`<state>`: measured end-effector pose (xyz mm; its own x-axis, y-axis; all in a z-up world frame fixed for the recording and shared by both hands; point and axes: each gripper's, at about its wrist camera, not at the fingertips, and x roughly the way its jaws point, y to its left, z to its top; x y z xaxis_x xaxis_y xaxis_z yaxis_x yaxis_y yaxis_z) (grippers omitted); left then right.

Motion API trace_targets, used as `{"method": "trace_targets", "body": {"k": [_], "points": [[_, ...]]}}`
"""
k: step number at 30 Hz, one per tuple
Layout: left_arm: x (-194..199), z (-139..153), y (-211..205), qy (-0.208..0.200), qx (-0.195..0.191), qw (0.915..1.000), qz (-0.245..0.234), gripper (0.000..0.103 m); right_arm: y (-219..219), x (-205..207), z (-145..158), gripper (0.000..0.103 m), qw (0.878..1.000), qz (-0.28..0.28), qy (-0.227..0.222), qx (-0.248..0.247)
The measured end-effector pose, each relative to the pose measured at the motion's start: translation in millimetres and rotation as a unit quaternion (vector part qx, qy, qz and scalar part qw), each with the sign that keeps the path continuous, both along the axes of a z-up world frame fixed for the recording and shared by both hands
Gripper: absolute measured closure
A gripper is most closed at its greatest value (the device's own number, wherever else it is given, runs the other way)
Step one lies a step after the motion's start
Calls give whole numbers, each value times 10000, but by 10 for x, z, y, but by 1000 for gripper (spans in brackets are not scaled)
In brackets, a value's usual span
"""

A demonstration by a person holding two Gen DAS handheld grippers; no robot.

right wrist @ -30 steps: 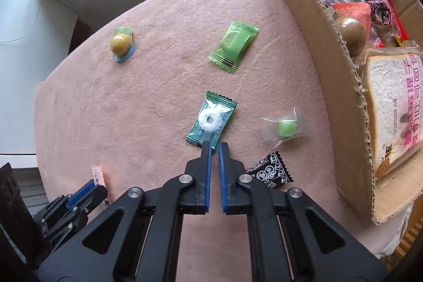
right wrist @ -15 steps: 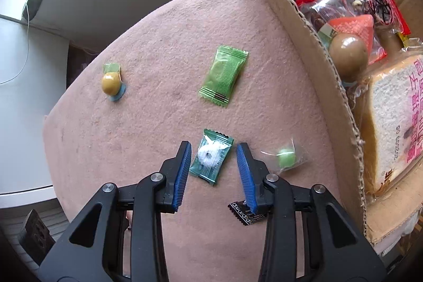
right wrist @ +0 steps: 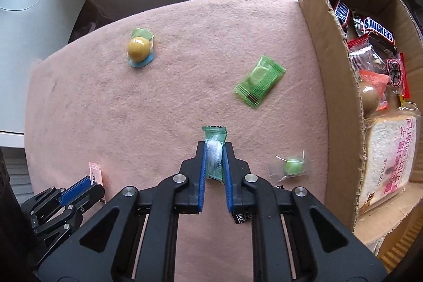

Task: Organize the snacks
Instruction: 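Carry the mint packet and the pink packet over the box with both grippers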

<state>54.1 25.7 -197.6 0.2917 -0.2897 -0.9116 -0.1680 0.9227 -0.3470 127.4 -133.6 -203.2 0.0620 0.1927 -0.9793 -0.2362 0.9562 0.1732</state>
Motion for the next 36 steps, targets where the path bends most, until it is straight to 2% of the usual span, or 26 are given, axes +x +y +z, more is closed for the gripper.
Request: {"method": "trace_targets", "body": {"k": [10, 21, 29, 36], "points": [[183, 241, -186, -235, 65, 9993, -292, 87, -382, -14, 337, 91, 9977, -301, -173, 577], [525, 651, -718, -761, 100, 9928, -923, 87, -1024, -52, 904, 91, 9910, -757, -569, 942], [787, 800, -1139, -974, -77, 9862, -1338, 87, -1429, 9, 1116, 91, 9857, -1105, -875, 927], [933, 812, -1539, -983, -237, 9806, -1678, 87, -1801, 40, 1091, 91, 9821, -1436, -971, 738]]}}
